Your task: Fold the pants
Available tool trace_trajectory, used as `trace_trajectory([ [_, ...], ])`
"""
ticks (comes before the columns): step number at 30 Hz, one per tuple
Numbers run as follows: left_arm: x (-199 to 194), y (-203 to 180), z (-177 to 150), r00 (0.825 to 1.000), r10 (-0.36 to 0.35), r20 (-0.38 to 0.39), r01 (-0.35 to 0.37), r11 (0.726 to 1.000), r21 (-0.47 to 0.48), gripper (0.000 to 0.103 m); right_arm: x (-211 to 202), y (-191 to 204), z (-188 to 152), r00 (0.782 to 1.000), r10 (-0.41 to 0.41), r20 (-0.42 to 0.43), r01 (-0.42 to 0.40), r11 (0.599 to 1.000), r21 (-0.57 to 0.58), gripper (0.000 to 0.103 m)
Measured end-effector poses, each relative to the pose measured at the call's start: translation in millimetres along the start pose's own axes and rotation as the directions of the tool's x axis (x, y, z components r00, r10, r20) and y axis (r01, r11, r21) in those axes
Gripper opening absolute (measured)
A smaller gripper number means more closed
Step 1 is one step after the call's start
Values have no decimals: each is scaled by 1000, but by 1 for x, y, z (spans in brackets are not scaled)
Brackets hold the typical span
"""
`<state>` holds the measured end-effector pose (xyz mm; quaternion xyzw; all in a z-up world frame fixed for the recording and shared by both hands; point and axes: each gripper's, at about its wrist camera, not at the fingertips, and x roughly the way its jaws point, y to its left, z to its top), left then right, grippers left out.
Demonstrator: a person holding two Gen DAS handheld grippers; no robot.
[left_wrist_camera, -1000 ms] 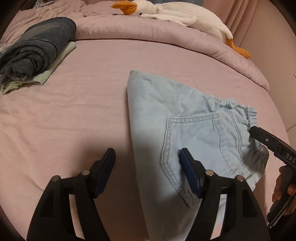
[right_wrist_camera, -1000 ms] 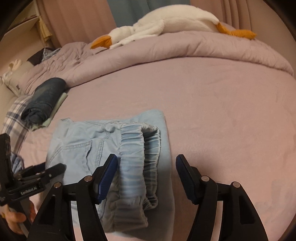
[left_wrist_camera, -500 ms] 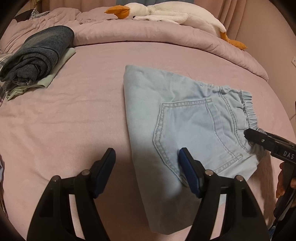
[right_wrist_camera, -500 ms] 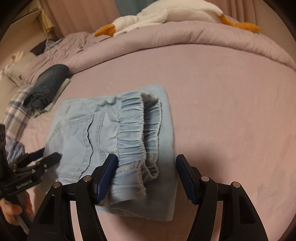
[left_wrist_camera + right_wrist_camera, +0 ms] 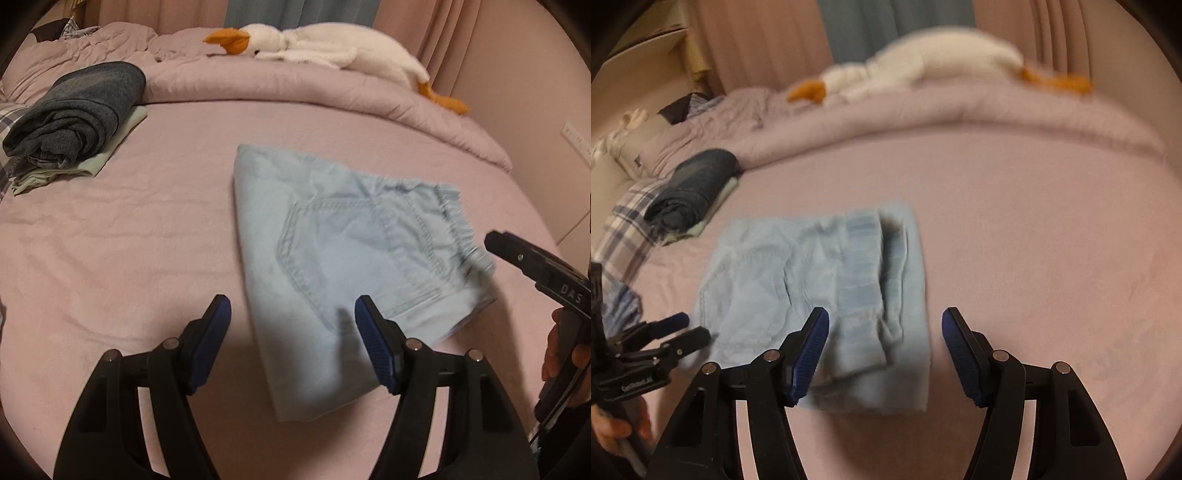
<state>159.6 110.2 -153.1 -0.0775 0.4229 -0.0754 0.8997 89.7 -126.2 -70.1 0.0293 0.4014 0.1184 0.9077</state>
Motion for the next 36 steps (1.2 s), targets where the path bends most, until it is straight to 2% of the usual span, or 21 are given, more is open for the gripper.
trace_trajectory([
  [2, -4, -8, 2, 999, -32, 20, 31, 999, 10, 68, -8, 15, 11, 997, 47, 53, -43, 997, -58, 65],
  [6, -4, -31, 4, 998, -57, 31, 54, 995, 88, 60, 5, 45, 33, 988, 151, 30, -145, 976, -162, 65],
  [7, 2, -36, 5, 998, -63, 17, 61, 993, 103, 57, 13, 50, 37, 984, 180, 15, -174, 969, -175, 63],
  [8, 8, -37, 6, 998, -61, 3, 60, 992, 109, 50, 24, 55, 40, 981, 196, -6, -194, 963, -188, 56],
  [10, 22, -39, 6, 997, -62, -44, 66, 991, 112, 49, 49, 59, 44, 973, 214, -88, -227, 957, -180, 48],
  [11, 26, -40, 4, 996, -67, -58, 73, 991, 114, 49, 67, 59, 44, 967, 209, -145, -232, 959, -161, 48],
  [12, 30, -41, 4, 995, -66, -69, 74, 990, 123, 49, 78, 58, 40, 965, 188, -185, -217, 964, -153, 48],
  [14, 35, -44, 3, 993, -74, -93, 86, 987, 132, 49, 102, 55, 36, 965, 126, -230, -168, 971, -172, 40],
  [18, 31, -42, 6, 993, -79, -88, 89, 990, 111, 49, 105, 49, 42, 963, 140, -230, -172, 977, -126, 39],
  [22, 19, -41, 3, 996, -73, -53, 77, 993, 93, 51, 69, 48, 38, 969, 189, -160, -209, 970, -125, 39],
  [24, 22, -41, 1, 996, -58, -61, 63, 994, 91, 50, 48, 50, 25, 975, 183, -125, -202, 966, -159, 39],
  [26, 24, -44, 0, 997, -45, -54, 51, 994, 97, 51, 34, 53, 4, 987, 122, -104, -143, 962, -231, 39],
  [30, 25, -50, -2, 999, -2, -48, 7, 993, 116, 50, 45, 58, -18, 994, 11, -106, -47, 938, -344, 39],
  [34, -2, -48, -6, 1000, -3, -17, 5, 996, 87, 52, 33, 51, -11, 996, 26, -90, -51, 957, -285, 39],
  [36, -16, -47, -7, 1000, 15, 7, -16, 997, 81, 60, 15, 51, -9, 996, 58, -62, -72, 965, -254, 39],
])
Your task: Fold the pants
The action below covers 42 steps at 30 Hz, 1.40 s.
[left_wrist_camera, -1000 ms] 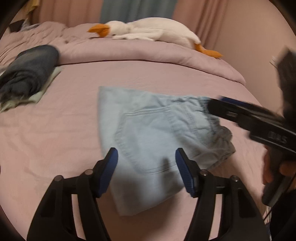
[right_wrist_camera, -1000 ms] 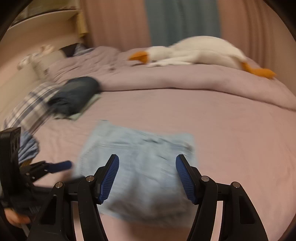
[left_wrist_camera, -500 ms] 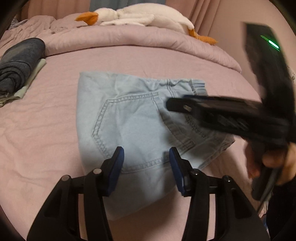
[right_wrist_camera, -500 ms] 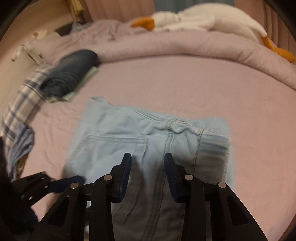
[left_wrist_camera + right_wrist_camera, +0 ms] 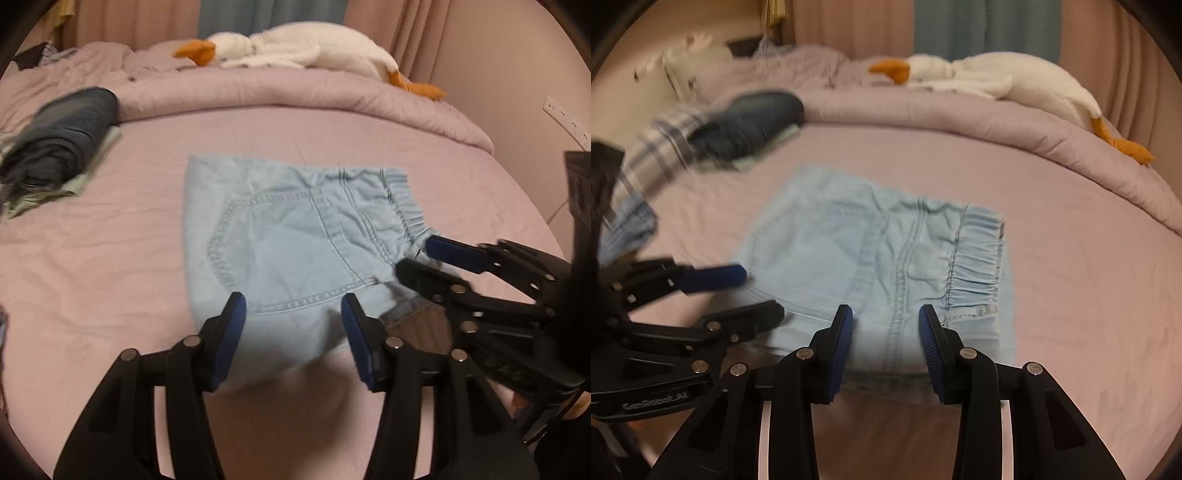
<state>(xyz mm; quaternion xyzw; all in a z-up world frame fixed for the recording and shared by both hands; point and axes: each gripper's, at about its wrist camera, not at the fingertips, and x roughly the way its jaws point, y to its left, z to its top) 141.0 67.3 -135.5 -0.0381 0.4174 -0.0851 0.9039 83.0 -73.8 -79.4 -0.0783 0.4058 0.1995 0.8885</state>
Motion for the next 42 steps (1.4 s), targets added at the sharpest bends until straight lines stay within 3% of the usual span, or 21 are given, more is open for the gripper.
trace_trajectory([
  [2, -21, 2, -1, 1000, 6, 27, -6, 1000, -29, 83, -23, 1, 0, 999, -5, 39, 4, 1000, 25, 40],
  [3, -34, 4, -2, 999, -6, 47, 8, 999, -50, 86, -35, 2, -2, 999, -6, 52, 4, 999, 44, 42],
  [5, -53, 3, -2, 999, -4, 53, 7, 997, -73, 103, -58, 1, -4, 997, -3, 71, -4, 995, 100, 62],
  [10, -92, -7, -8, 997, 48, 54, -43, 996, -76, 103, -100, -6, -7, 994, 14, 106, -34, 982, 188, 92],
  [12, -101, -11, -9, 994, 104, 44, -101, 993, -61, 103, -111, -6, -10, 993, 19, 120, -42, 981, 191, 99],
  [16, -118, -16, -17, 987, 160, 14, -159, 986, -56, 103, -129, -3, -8, 991, 19, 131, -46, 978, 205, 102],
  [19, -130, -17, -21, 991, 132, 15, -131, 989, -74, 103, -139, 1, -8, 991, 3, 130, -29, 980, 198, 102],
  [28, -154, -23, -21, 986, 162, 51, -158, 985, -66, 103, -148, 16, -7, 992, 16, 125, -38, 984, 177, 102],
  [42, -155, -27, -21, 988, 148, 33, -146, 987, -67, 103, -150, 21, -10, 993, 11, 117, -33, 981, 190, 102],
])
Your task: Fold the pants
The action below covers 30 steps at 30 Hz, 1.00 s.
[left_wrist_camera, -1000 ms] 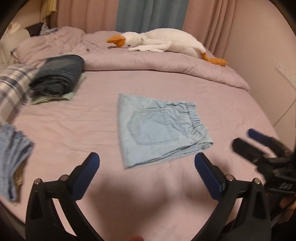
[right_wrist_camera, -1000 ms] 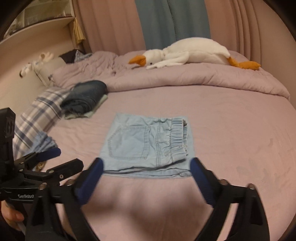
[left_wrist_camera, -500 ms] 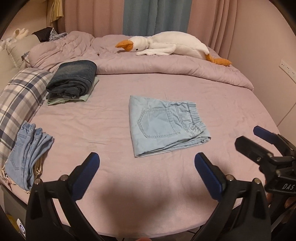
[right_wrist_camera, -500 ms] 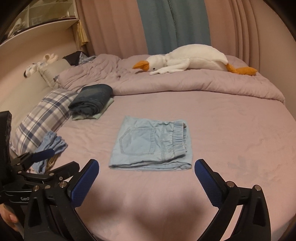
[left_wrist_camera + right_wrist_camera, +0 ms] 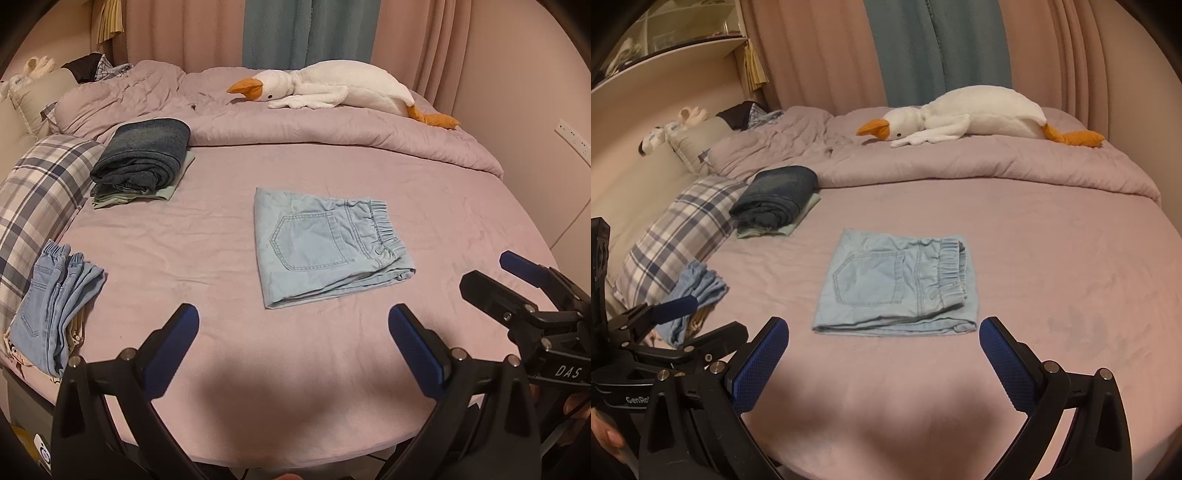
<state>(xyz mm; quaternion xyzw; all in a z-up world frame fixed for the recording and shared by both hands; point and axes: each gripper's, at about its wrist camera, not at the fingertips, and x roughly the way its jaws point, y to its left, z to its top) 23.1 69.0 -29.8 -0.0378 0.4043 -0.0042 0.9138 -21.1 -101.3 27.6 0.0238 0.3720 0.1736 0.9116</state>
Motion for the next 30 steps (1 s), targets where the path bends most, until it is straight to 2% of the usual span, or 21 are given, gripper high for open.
trace_trajectory([
  [30, 6, -1, -2, 1000, 19, -10, -19, 1000, 1, 103, 3, -1, -3, 1000, 13, -17, -13, 1000, 12, 102],
])
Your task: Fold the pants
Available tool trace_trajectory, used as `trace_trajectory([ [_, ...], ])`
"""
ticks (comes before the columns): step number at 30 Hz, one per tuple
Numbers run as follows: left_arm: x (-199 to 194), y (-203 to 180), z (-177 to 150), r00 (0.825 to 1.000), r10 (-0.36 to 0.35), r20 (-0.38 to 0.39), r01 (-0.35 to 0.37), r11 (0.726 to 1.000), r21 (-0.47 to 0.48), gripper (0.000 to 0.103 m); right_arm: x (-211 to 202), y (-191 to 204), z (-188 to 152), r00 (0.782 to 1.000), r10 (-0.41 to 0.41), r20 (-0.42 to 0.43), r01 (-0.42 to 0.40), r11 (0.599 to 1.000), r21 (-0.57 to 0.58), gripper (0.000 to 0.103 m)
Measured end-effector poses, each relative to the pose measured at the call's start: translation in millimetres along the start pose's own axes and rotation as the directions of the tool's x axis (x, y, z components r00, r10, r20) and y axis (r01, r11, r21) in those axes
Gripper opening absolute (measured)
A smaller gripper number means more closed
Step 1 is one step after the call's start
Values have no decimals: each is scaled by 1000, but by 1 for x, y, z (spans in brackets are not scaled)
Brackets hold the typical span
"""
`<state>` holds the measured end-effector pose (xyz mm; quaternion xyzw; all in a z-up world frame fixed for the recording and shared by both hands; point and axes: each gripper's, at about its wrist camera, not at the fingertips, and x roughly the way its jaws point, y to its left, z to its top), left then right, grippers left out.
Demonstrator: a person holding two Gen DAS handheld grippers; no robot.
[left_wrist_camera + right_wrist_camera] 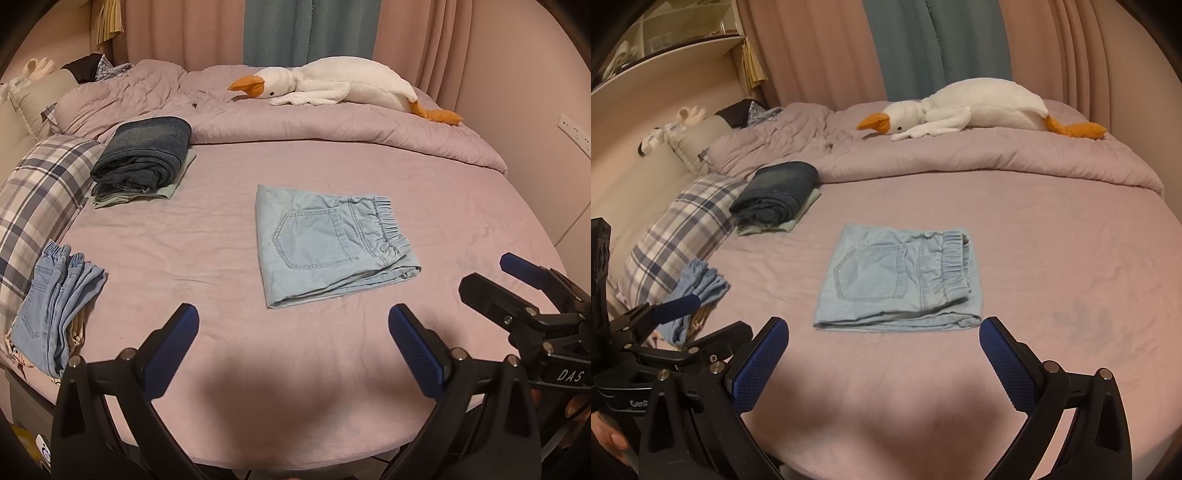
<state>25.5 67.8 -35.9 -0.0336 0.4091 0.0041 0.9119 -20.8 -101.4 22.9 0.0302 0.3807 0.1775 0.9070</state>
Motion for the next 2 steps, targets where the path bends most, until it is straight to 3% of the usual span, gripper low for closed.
trace_trajectory([
  [2, 1, 1, 0, 1000, 6, -2, -6, 1000, -8, 103, 0, 0, 0, 1000, 0, -1, 0, 1000, 1, 102],
])
